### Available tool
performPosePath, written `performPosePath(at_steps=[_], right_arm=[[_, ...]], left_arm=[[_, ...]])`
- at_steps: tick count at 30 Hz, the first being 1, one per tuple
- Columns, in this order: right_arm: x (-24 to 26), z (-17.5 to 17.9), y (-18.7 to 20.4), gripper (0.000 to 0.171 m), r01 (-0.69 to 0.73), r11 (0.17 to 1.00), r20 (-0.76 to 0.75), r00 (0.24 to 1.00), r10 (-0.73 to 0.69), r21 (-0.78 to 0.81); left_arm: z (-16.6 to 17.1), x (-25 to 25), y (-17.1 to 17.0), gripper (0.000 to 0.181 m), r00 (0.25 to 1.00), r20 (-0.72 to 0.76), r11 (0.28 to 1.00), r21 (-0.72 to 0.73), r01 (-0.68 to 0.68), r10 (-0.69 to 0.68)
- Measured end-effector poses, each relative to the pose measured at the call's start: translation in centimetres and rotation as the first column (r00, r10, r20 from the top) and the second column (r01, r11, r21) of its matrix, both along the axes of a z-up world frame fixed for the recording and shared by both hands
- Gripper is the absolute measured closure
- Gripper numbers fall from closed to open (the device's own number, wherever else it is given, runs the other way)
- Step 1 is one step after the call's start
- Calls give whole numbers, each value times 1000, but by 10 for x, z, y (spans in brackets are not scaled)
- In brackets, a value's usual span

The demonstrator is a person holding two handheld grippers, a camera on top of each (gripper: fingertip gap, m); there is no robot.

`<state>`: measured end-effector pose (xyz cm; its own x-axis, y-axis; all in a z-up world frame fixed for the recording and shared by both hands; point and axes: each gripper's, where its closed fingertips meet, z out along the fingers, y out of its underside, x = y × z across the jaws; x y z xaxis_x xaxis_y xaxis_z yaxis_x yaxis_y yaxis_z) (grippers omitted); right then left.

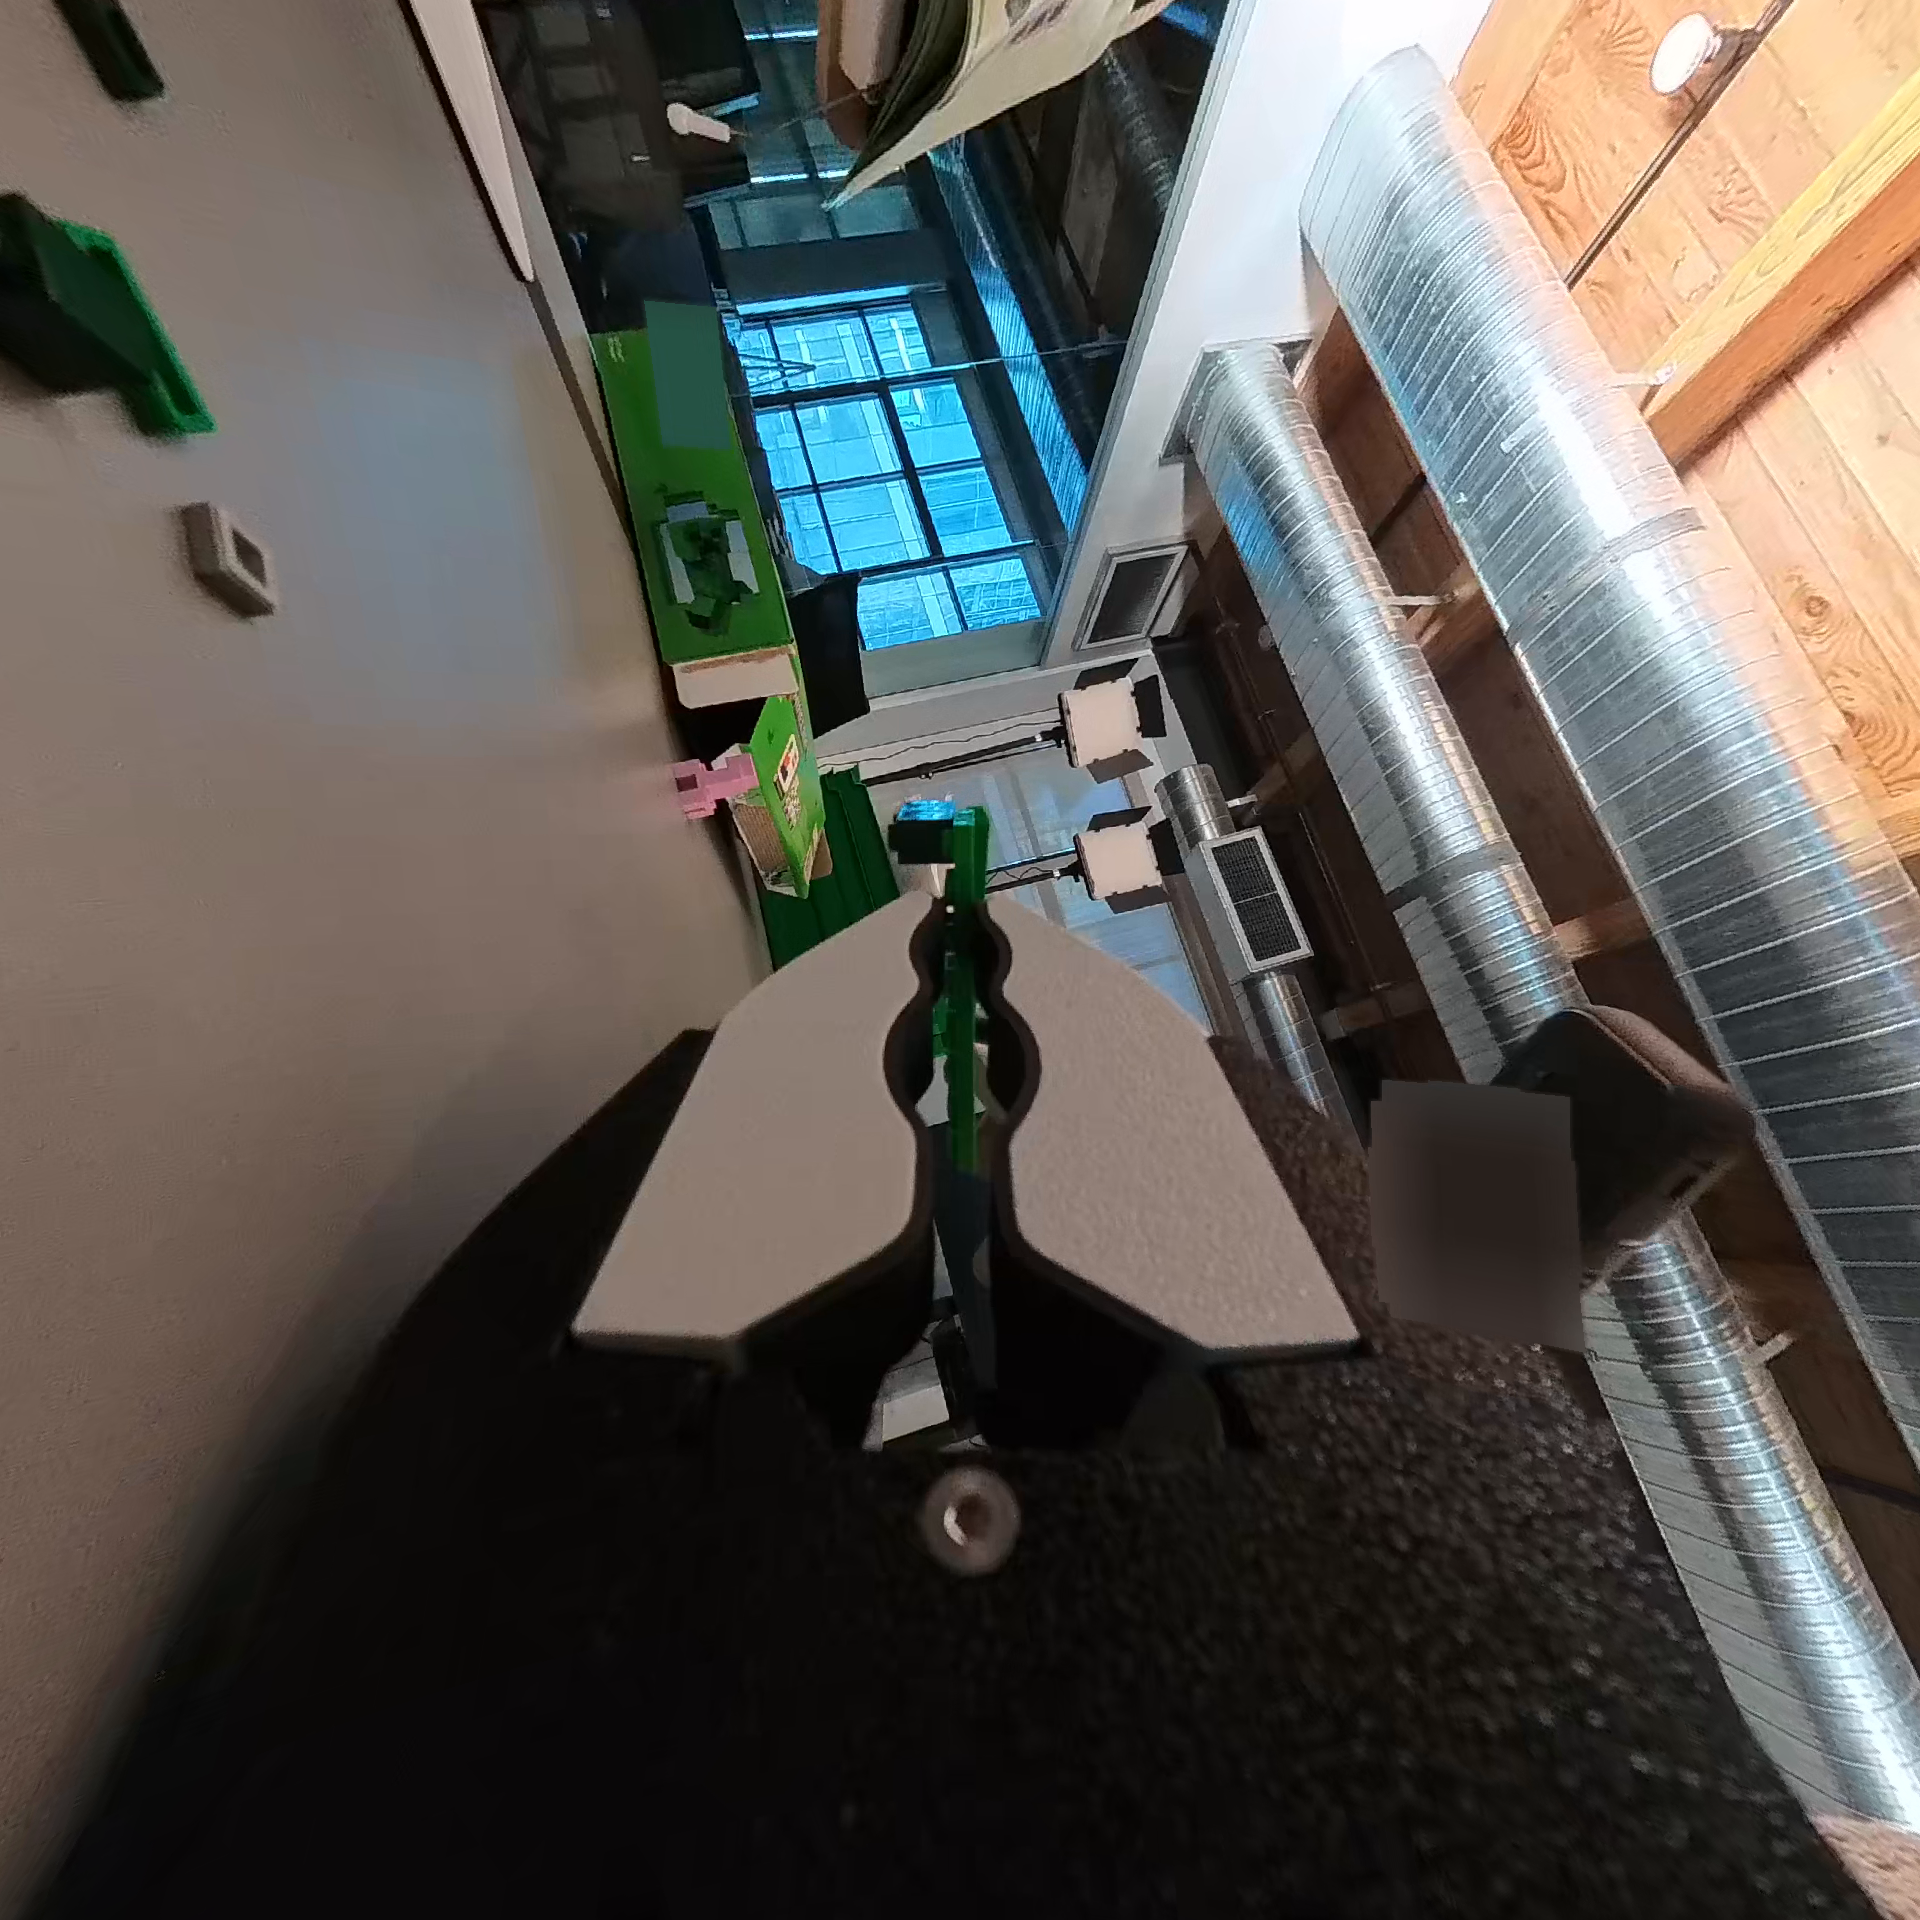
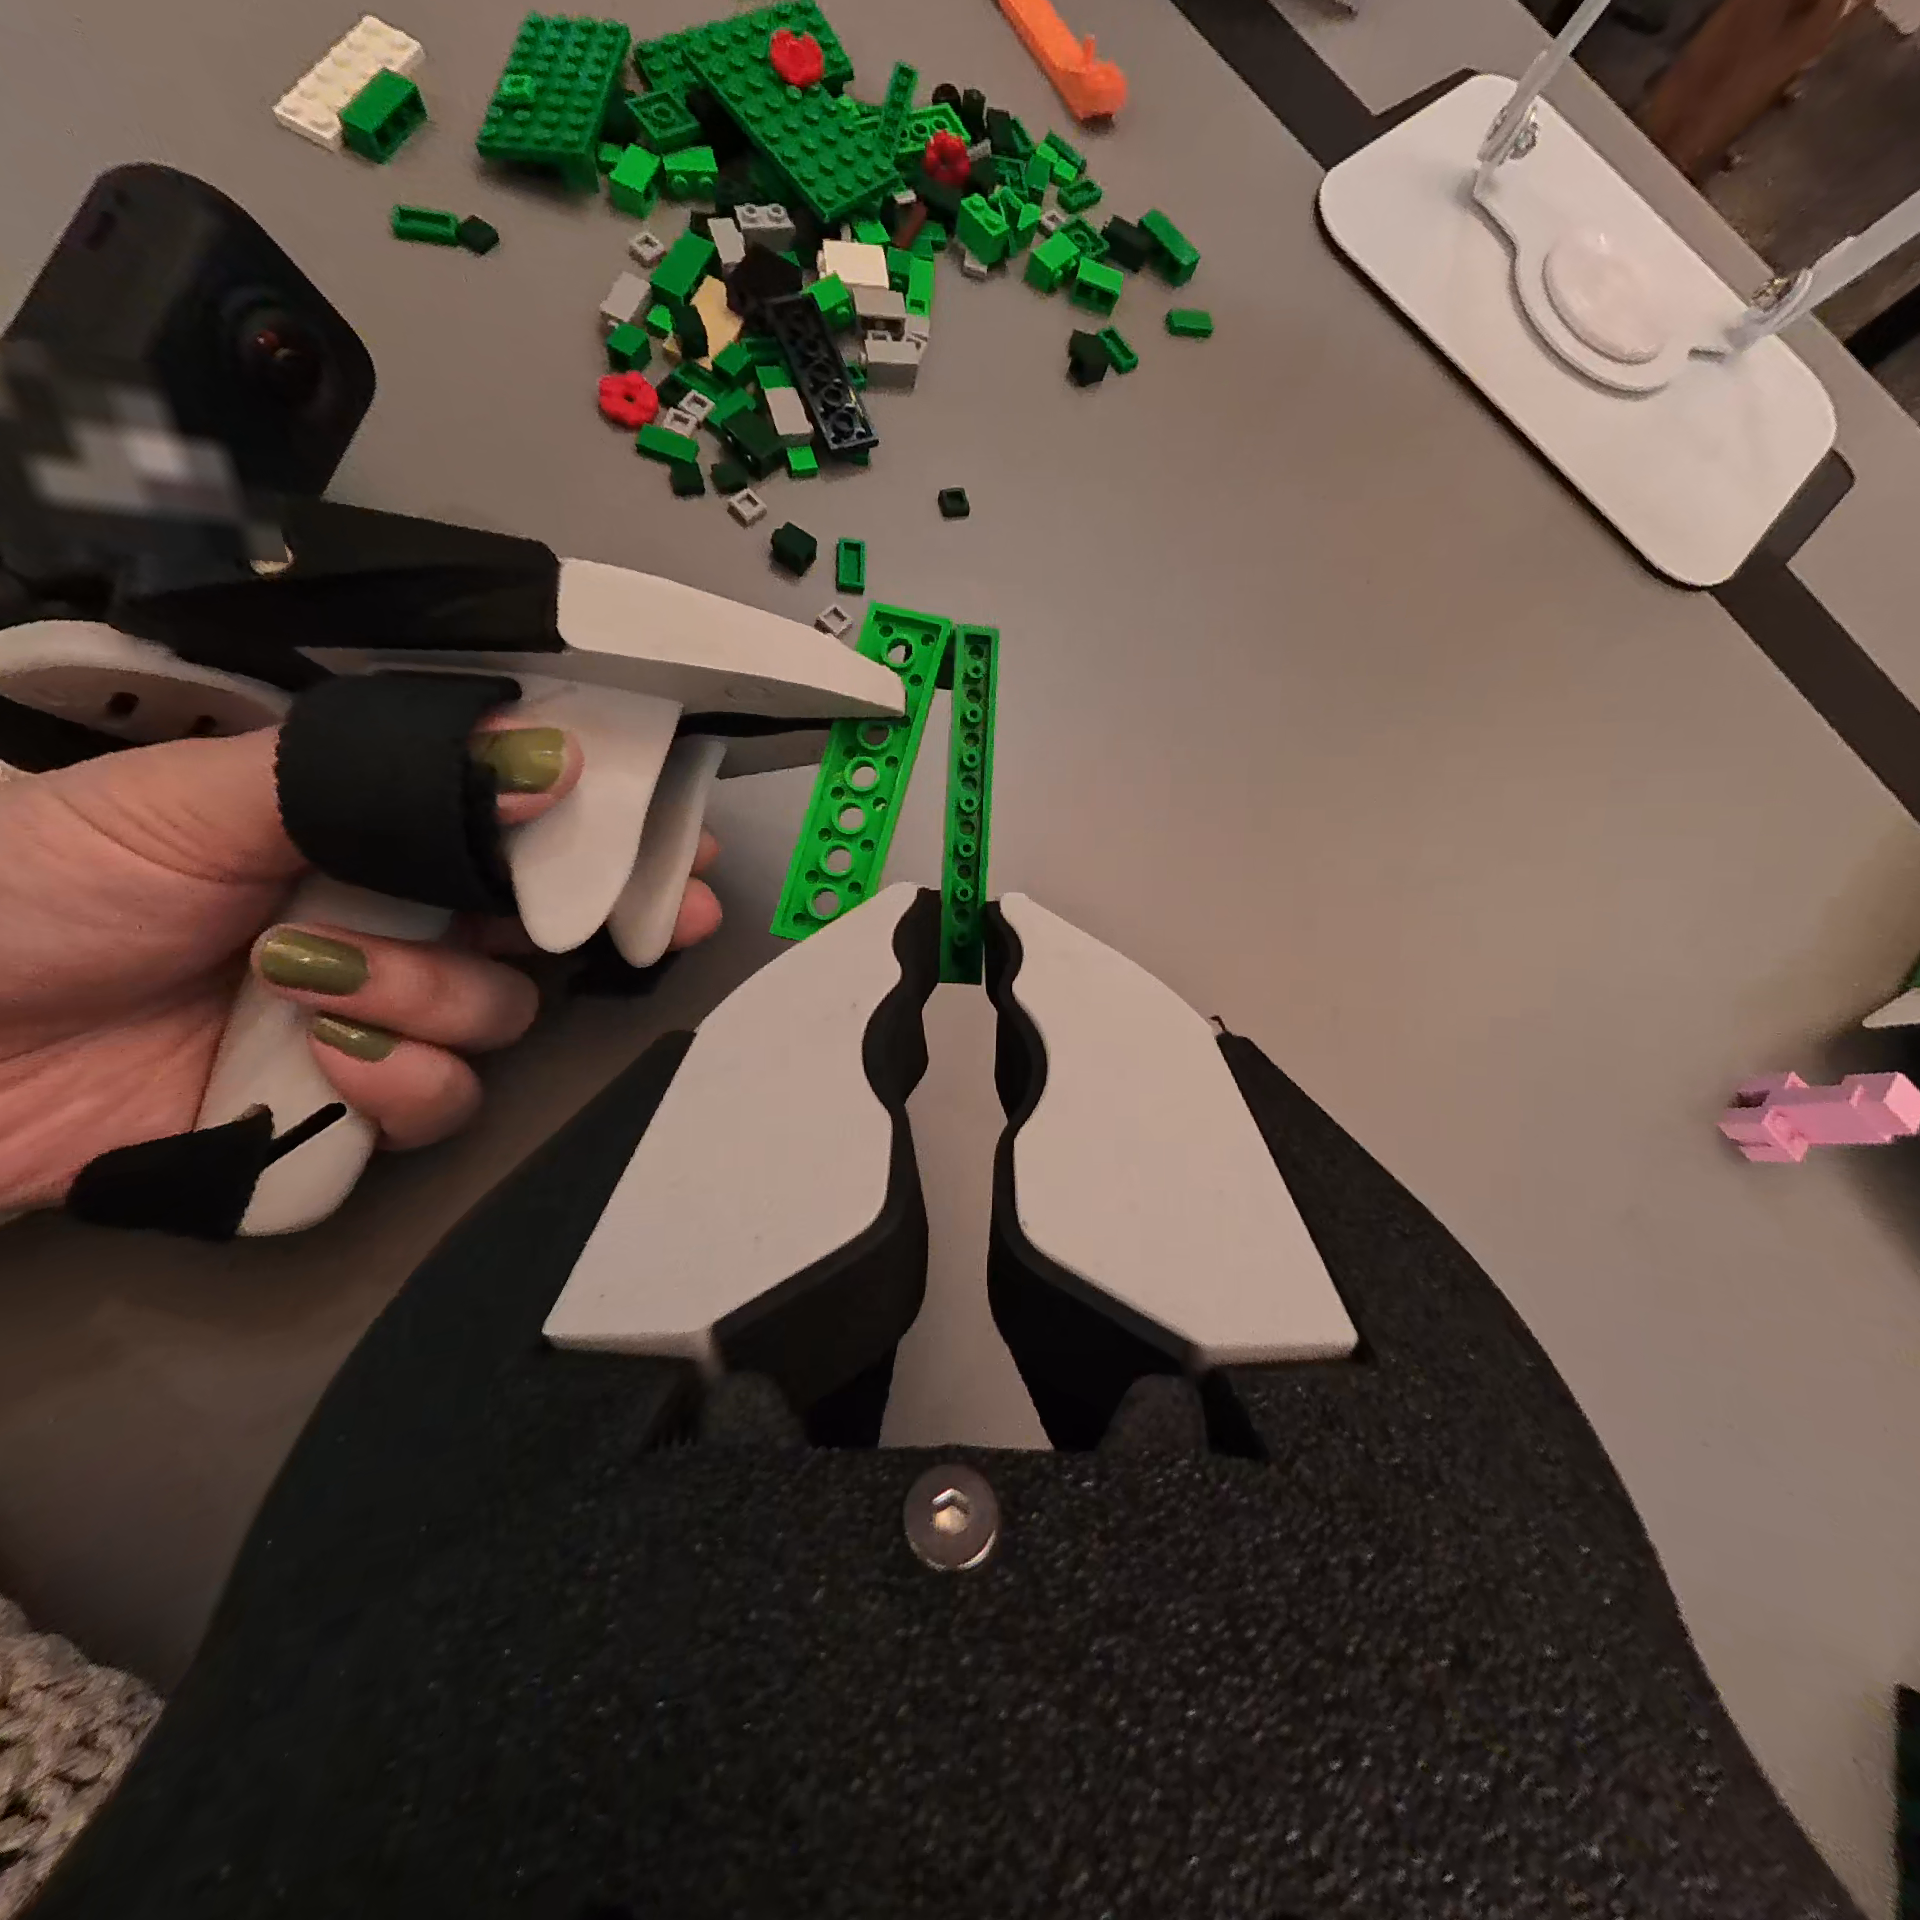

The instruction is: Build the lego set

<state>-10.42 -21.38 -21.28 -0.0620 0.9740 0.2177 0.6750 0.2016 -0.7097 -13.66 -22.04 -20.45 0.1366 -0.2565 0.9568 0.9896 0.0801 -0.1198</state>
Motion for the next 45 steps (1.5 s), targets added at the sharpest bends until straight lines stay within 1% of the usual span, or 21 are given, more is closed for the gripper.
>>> performPosePath(at_steps=[1, 10, 14, 17, 20, 22, 25, 29, 32, 36, 39, 40, 42, 45], right_arm=[[0, 0, -1, 163, -3, 1000, 3, 1000, 3, 8], [-1, 0, -5, 163, -4, 1000, 28, 1000, 3, 14], [-1, 0, -4, 163, -2, 1000, 18, 1000, 2, 11], [-3, 1, -2, 163, -4, 1000, -34, 999, 4, 15], [-5, 5, 0, 163, -26, 999, -166, 986, 33, 44], [-1, 5, 6, 163, 7, 999, -250, 968, 6, 50], [8, -5, 12, 163, 43, 999, -271, 962, -35, 22], [16, -13, 11, 163, 50, 999, -293, 955, -51, -12], [18, -25, 6, 163, 27, 999, -248, 968, -31, -17], [20, -26, -7, 163, -39, 999, -233, 972, 32, -24], [22, -33, -17, 163, -75, 995, -170, 983, 62, -67], [24, -37, -19, 164, -78, 993, -137, 988, 65, -89], [28, -44, -15, 164, -34, 995, -72, 997, 27, -96], [40, -62, -15, 164, -23, 992, 97, 995, 34, -120]], left_arm=[[0, 0, 0, 178, 1000, -1, 1000, 0, 0, 0], [1, 1, -1, 178, 1000, -14, 1000, 8, 0, 0], [3, 2, -1, 178, 1000, -26, 1000, 13, 3, -2], [6, 4, -1, 179, 997, -82, 1000, 19, 10, -9], [13, 0, -4, 178, 976, -217, 1000, 20, -8, 12], [16, -6, -8, 178, 959, -281, 999, 14, -31, 34], [20, -13, -14, 178, 941, -336, 999, 25, -42, 47], [30, -12, -19, 178, 942, -331, 995, 102, -11, 44], [33, -4, -16, 178, 914, -403, 995, 104, 3, 40], [53, 0, -22, 178, 877, -467, 977, 210, -19, 117], [64, -3, -28, 178, 879, -449, 961, 275, -34, 160], [65, -4, -29, 179, 879, -447, 958, 286, -37, 168], [66, -7, -30, 178, 874, -452, 957, 285, -52, 182], [63, -13, -30, 178, 856, -477, 963, 259, -80, 200]])
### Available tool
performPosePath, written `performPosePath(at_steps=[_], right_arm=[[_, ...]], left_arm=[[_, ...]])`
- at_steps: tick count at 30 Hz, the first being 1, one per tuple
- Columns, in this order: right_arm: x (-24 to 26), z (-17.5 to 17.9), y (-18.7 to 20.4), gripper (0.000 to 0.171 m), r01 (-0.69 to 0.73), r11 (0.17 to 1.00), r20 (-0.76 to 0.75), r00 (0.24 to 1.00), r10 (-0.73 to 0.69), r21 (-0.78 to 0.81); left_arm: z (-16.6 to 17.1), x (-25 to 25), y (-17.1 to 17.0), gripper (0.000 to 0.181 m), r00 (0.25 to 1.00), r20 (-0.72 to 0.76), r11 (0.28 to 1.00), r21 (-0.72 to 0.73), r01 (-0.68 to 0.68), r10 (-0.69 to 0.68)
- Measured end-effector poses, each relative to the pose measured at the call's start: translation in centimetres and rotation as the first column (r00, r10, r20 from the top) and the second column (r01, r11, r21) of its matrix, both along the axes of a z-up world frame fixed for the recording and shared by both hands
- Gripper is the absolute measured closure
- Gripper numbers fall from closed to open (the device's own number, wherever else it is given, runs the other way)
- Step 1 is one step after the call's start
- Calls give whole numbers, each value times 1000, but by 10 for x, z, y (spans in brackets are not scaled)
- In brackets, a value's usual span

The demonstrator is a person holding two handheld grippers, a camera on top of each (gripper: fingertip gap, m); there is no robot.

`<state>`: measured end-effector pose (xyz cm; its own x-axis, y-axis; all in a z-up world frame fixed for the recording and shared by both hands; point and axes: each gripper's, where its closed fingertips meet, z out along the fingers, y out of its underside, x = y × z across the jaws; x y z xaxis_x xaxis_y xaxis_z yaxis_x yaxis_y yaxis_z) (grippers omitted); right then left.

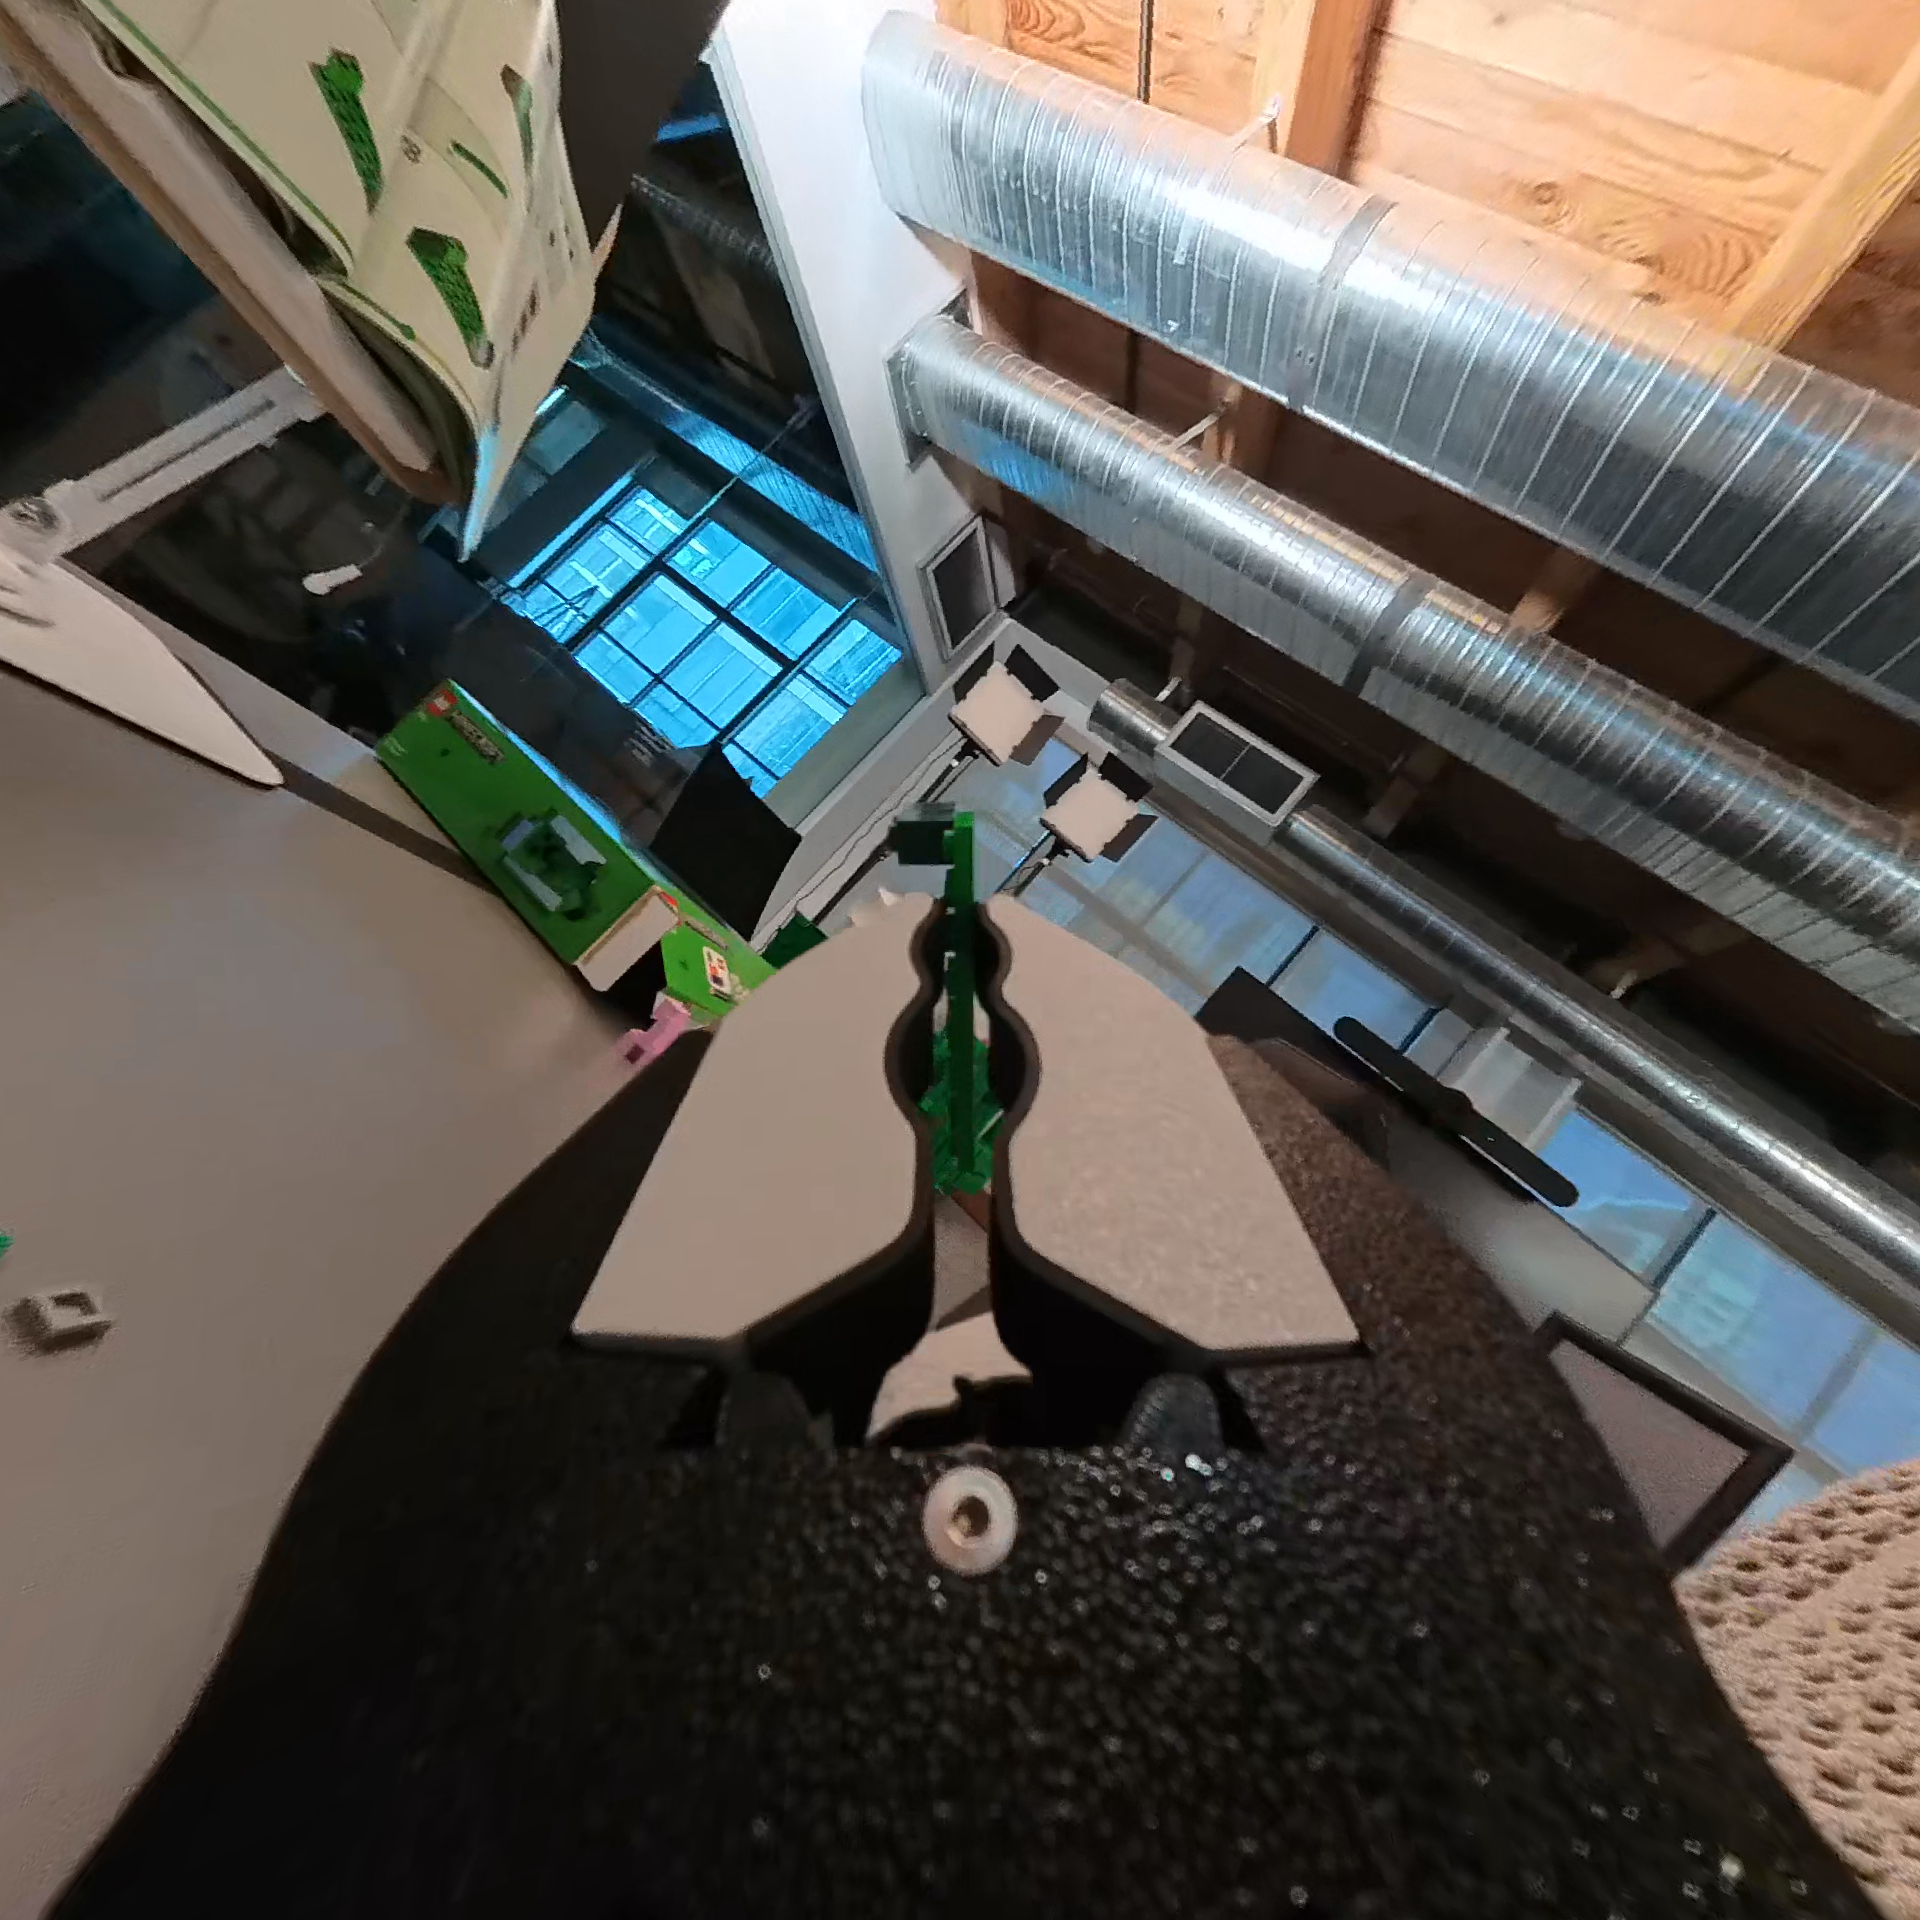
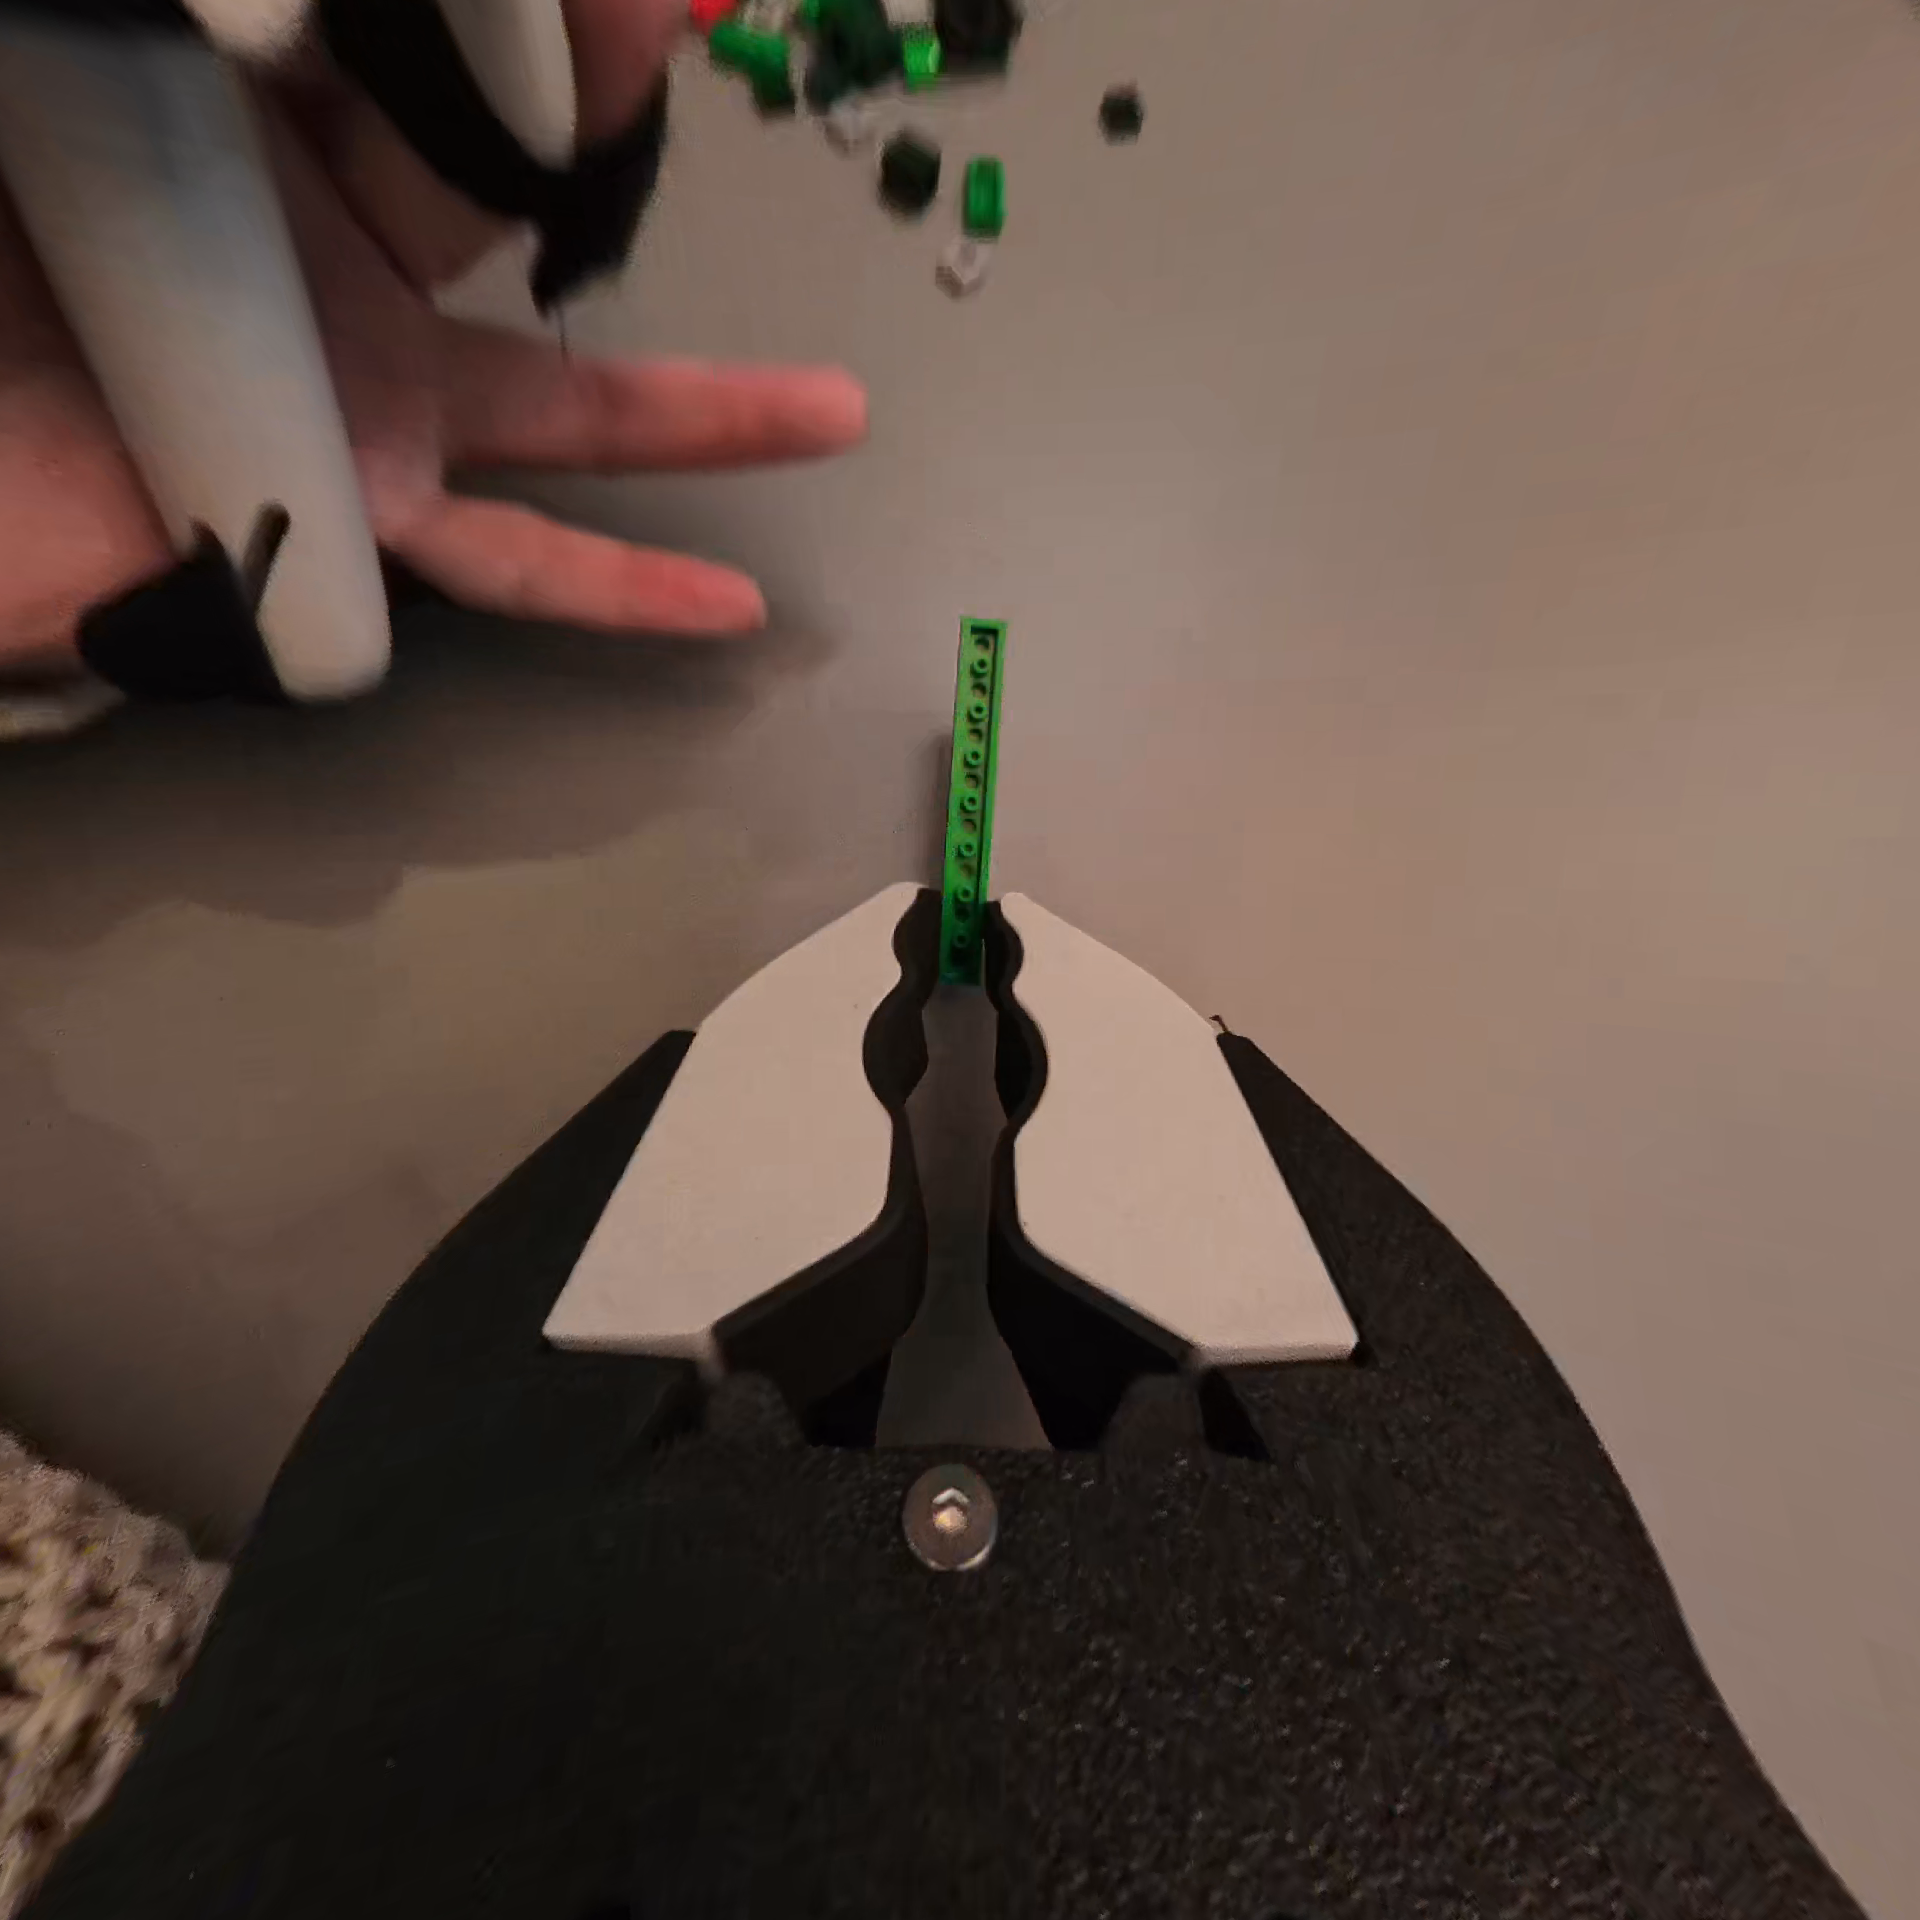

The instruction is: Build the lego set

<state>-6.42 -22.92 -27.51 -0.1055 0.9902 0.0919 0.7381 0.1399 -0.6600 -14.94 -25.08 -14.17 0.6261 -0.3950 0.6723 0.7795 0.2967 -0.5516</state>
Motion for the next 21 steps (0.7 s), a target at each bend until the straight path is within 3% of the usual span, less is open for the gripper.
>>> performPosePath(at_steps=[2, 5, 8, 10, 14, 18, 21], right_arm=[[5, -5, -5, 163, -43, 999, 50, 998, 43, -11], [7, 2, -9, 147, -100, 992, 68, 992, 106, -78], [0, 17, -7, 150, -161, 954, 49, 983, 179, -251], [-4, 13, -2, 153, -192, 922, 122, 962, 245, -336], [-17, -1, 6, 152, -222, 920, 293, 901, 321, -323], [-20, -6, -6, 153, -259, 908, 420, 822, 386, -328], [-24, -8, -8, 155, -292, 924, 480, 792, 378, -246]], left_arm=[[-3, -6, -1, 179, 1000, 17, 1000, -9, -14, 14], [-6, -15, -2, 178, 999, 17, 999, -27, -42, 43], [-9, -20, -4, 178, 995, -70, 995, -68, -78, 73], [-7, -25, -8, 178, 984, -142, 990, -79, -117, 105], [1, -30, -15, 178, 929, -326, 975, -76, -210, 175], [6, -31, -21, 178, 819, -511, 939, -63, -337, 260], [10, -24, -23, 178, 786, -562, 937, -56, -344, 255]])
